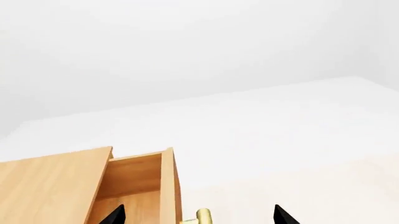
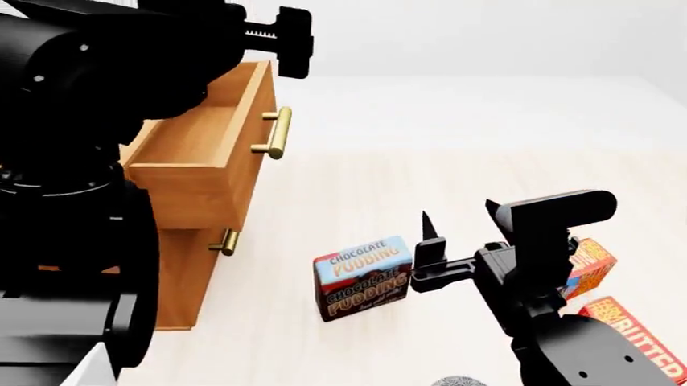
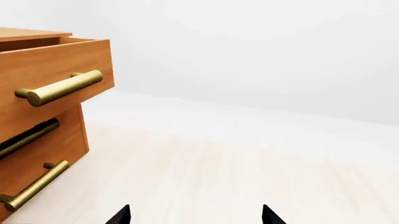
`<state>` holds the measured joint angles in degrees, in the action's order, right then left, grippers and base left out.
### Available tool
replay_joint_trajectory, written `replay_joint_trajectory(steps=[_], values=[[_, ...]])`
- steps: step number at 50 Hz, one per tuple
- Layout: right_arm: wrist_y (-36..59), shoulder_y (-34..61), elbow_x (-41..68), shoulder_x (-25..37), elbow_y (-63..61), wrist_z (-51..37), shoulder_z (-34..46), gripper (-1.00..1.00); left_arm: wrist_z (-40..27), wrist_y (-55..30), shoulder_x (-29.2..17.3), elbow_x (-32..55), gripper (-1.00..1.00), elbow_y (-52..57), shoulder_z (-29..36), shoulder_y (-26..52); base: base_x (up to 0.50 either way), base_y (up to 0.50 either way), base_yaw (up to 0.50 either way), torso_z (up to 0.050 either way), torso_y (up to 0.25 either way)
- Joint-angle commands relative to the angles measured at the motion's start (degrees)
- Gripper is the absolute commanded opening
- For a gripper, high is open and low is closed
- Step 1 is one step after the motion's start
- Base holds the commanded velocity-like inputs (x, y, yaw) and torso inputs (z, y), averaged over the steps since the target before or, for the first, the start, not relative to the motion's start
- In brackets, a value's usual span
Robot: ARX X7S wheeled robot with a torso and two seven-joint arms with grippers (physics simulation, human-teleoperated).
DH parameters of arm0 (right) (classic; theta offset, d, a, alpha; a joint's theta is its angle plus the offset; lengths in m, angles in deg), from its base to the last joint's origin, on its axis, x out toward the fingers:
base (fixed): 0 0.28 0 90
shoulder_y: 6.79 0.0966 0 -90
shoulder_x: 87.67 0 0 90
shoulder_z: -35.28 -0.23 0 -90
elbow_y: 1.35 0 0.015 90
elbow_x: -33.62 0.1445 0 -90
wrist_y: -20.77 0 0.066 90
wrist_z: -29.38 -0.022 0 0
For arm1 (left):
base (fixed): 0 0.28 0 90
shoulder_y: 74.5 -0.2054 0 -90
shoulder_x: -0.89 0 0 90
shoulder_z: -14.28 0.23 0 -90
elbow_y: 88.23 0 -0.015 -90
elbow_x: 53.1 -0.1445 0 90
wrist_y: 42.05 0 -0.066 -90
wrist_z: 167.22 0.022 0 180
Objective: Put the bowl in the top drawer of the cabinet.
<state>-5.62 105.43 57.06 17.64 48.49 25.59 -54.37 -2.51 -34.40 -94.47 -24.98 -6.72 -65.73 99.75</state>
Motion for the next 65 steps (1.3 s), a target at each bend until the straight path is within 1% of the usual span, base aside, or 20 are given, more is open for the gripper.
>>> replay_joint_trajectory(steps=[1,3,9,15,26,43,65], values=[[-1.5,-0.77,-0.91,0.29,1.51,-0.94,-0.09,1.0,-0.79,3.28,0.78,-1.47,1.0,-7.86,1.46,0.62,0.0,0.0,0.0,0.0,0.0],[-1.59,-0.89,-1.0,0.35,2.21,-0.95,0.07,1.0,-0.55,3.98,0.76,-2.21,1.0,-10.84,2.88,1.36,0.0,0.0,0.0,0.0,0.0],[-1.99,-0.9,-1.3,0.62,3.55,-0.93,0.94,1.0,-0.24,8.95,1.22,-3.79,1.0,-19.98,3.25,2.85,0.0,0.0,0.0,0.0,0.0],[-1.85,-0.78,-1.76,0.9,4.03,-1.45,1.68,1.0,0.73,11.39,1.59,-4.07,1.0,-23.61,4.64,2.66,0.0,0.0,0.0,0.0,0.0],[-2.97,-1.25,-2.69,1.46,5.38,-1.79,3.45,1.0,1.74,13.02,1.95,-3.51,1.0,-25.44,6.29,2.0,0.0,0.0,0.0,0.0,0.0],[-6.17,-2.06,-3.14,1.8,9.27,-1.11,4.3,1.0,2.64,17.28,2.34,-3.29,1.0,-31.11,7.76,2.08,0.0,0.0,0.0,0.0,0.0],[-9.54,-2.76,-3.68,2.07,14.05,-0.38,5.6,1.0,1.81,18.43,2.68,-0.96,1.0,-32.21,7.89,0.32,0.0,0.0,0.0,0.0,0.0]])
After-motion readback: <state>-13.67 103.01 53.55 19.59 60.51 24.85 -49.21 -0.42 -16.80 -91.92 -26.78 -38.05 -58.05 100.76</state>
